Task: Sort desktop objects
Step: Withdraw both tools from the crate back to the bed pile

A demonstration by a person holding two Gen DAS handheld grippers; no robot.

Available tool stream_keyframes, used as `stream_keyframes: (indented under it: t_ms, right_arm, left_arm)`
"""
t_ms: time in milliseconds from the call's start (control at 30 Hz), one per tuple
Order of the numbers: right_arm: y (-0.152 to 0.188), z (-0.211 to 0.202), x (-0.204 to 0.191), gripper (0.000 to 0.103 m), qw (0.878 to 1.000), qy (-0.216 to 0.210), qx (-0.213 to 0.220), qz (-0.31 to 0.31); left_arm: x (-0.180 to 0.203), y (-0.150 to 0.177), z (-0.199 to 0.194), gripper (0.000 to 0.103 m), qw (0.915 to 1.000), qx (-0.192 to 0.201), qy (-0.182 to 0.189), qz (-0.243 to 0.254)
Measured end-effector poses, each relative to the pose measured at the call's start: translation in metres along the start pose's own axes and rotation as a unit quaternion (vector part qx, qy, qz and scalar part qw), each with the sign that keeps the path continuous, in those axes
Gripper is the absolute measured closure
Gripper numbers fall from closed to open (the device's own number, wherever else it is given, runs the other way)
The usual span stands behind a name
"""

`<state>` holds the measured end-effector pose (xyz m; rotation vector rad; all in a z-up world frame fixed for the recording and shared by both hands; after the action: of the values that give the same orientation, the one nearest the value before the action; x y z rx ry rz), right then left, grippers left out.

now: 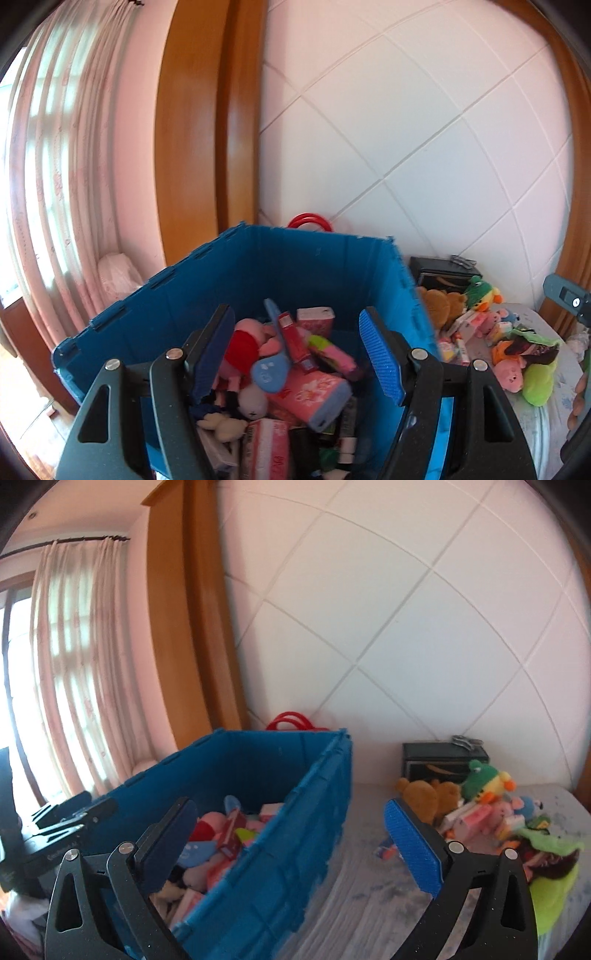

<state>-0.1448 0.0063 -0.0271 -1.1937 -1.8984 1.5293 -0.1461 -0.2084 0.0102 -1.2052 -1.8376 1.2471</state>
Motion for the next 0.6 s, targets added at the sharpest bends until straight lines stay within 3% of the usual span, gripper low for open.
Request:
stream_keyframes:
  t_ms: [67,267,400,433,600]
  right_arm:
    - [0.005,-0.021,0.035,0.0,0.999,0.033,0.005,0.019]
    - [0.023,-0.082,0.148,0.0,0.99,0.12,0.007,0.075]
    - [0.04,-0.107,0.214,0.0,0.984,0.149,-0.016,0.094]
    - [0.044,-0.113,0.232,0.0,0.983,0.155,-0.022,0.097]
    - [0.057,-0.13,0.309,0.0,0.978,0.171,-0.047,0.108]
  left_arm:
    - [0.027,-0.003,-0.011,0.024,0.9998,0.009,0.019,0.006]
    - [0.12,-0.01,-0.034,0.023,0.9959,0.023,0.086,0.017]
    - [0.194,-0.005,-0.034,0.021,0.992,0.025,0.12,0.031]
    - [0.206,-0.001,-0.026,0.021,0.9955,0.013,0.091,0.024]
    - [0.278,0.021,0.018,0.021,0.9946,-0.029,0.09,0.042]
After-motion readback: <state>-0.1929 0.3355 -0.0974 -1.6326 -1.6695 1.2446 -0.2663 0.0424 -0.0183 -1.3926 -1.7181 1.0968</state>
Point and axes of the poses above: each gripper's, at about its wrist camera, not at the fingertips, and z roughly the way its jaws point, x to its right, y to its underside, the point moved 10 cm from there along z, roughly the way its jaws point, and after that the axes turned 7 degrees about -y, right-handed, at the moved point
